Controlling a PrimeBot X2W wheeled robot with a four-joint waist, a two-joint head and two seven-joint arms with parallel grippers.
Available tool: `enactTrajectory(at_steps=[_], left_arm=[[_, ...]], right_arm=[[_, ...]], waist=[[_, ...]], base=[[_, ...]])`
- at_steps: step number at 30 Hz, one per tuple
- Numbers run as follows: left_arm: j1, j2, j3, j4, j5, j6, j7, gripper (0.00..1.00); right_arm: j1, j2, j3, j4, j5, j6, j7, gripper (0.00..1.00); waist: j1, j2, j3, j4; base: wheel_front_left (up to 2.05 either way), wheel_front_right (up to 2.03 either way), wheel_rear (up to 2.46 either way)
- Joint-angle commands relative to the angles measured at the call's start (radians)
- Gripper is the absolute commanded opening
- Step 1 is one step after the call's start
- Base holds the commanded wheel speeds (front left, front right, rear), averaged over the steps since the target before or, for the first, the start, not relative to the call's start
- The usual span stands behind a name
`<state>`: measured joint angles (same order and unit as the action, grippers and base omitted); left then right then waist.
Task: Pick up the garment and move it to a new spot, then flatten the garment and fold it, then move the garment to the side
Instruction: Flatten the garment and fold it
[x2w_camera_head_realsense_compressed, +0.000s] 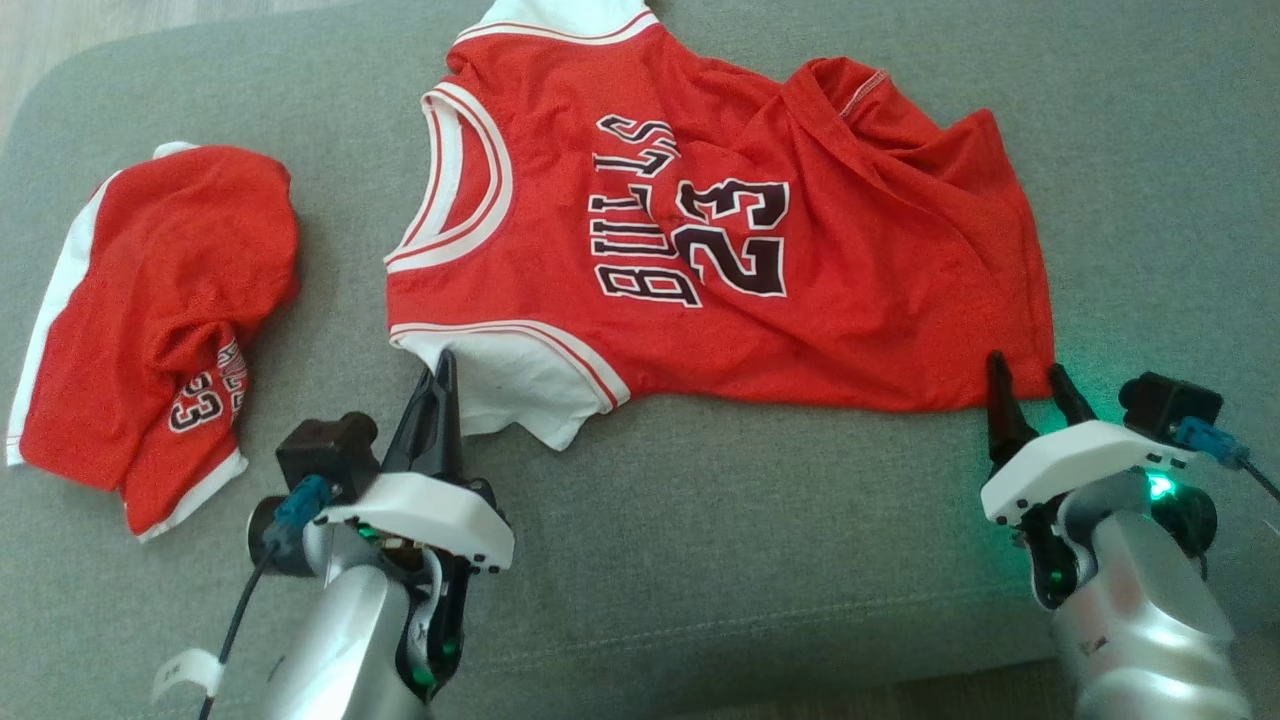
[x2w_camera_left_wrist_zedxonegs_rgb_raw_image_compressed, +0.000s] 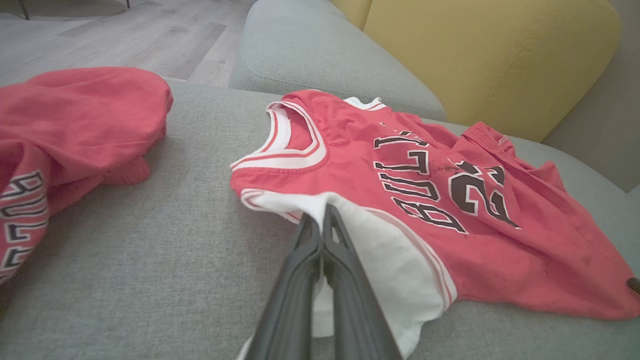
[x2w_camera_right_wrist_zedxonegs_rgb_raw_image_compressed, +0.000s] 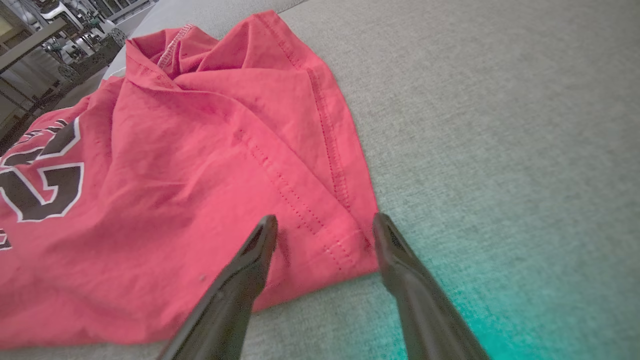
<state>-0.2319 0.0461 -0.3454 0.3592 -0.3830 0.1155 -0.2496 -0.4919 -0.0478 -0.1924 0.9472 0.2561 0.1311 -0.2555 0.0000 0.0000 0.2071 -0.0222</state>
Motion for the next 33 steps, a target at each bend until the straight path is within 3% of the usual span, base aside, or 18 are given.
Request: enactTrajectory(at_steps=[1,2,3,9,16,21,24,28,33], left_arm=[[-0.035,0.004,0.030,-0.028,-0.006,0.004,-0.012,0.00],[-0.035,0.004,0.030,-0.028,-0.006,0.004,-0.012,0.00],[-0.036,0.004,0.030,-0.028,-0.005,0.004,-0.012,0.00],[-0.029,0.004,0.034,-0.019,-0.005,0.003,-0.012,0.00],[-0.011,0.004,0.039,-0.033,-0.021,-0.001,-0.012,0.00],[0.001,0.004,0.042,-0.067,-0.044,-0.026,-0.012,0.00],[-0.007,0.007,0.047,-0.082,-0.062,-0.063,-0.009,0.00],[-0.060,0.054,0.050,-0.141,-0.086,-0.109,0.060,0.00],[-0.174,0.095,0.081,-0.258,-0.162,-0.141,0.222,0.00]], right_arm=[[-0.012,-0.002,0.029,-0.011,0.003,0.000,-0.006,0.48],[-0.012,-0.002,0.033,-0.011,0.004,0.000,-0.006,0.09],[-0.011,-0.002,0.037,-0.013,0.003,0.000,-0.006,0.00],[0.005,-0.002,0.052,-0.048,-0.003,0.000,-0.006,0.00],[0.049,-0.002,0.086,-0.184,-0.029,0.000,-0.006,0.00],[0.087,-0.002,0.158,-0.356,-0.041,0.000,-0.006,0.00],[0.085,-0.002,0.170,-0.457,-0.043,0.000,0.006,0.00],[0.050,-0.002,0.180,-0.587,-0.017,0.000,0.027,0.00],[-0.038,-0.002,0.144,-0.679,0.000,0.000,0.069,0.00]], waist=[[0.0000,0.0000,0.000,-0.001],[0.0000,0.0000,0.000,-0.002],[0.0000,0.0000,-0.001,-0.003],[0.0000,0.0000,-0.023,-0.004],[0.0000,0.0000,-0.071,0.003],[0.0000,0.0000,-0.128,0.020],[0.0000,0.0000,-0.167,0.035],[0.0000,0.0000,-0.215,0.060],[0.0000,0.0000,-0.249,0.087]], base=[[0.00,0.00,0.00],[0.00,0.00,0.00],[0.00,0.00,0.00],[0.00,0.00,0.00],[0.00,0.00,0.00],[0.00,0.00,0.00],[0.00,0.00,0.00],[0.00,0.00,0.00],[0.00,0.00,0.00]])
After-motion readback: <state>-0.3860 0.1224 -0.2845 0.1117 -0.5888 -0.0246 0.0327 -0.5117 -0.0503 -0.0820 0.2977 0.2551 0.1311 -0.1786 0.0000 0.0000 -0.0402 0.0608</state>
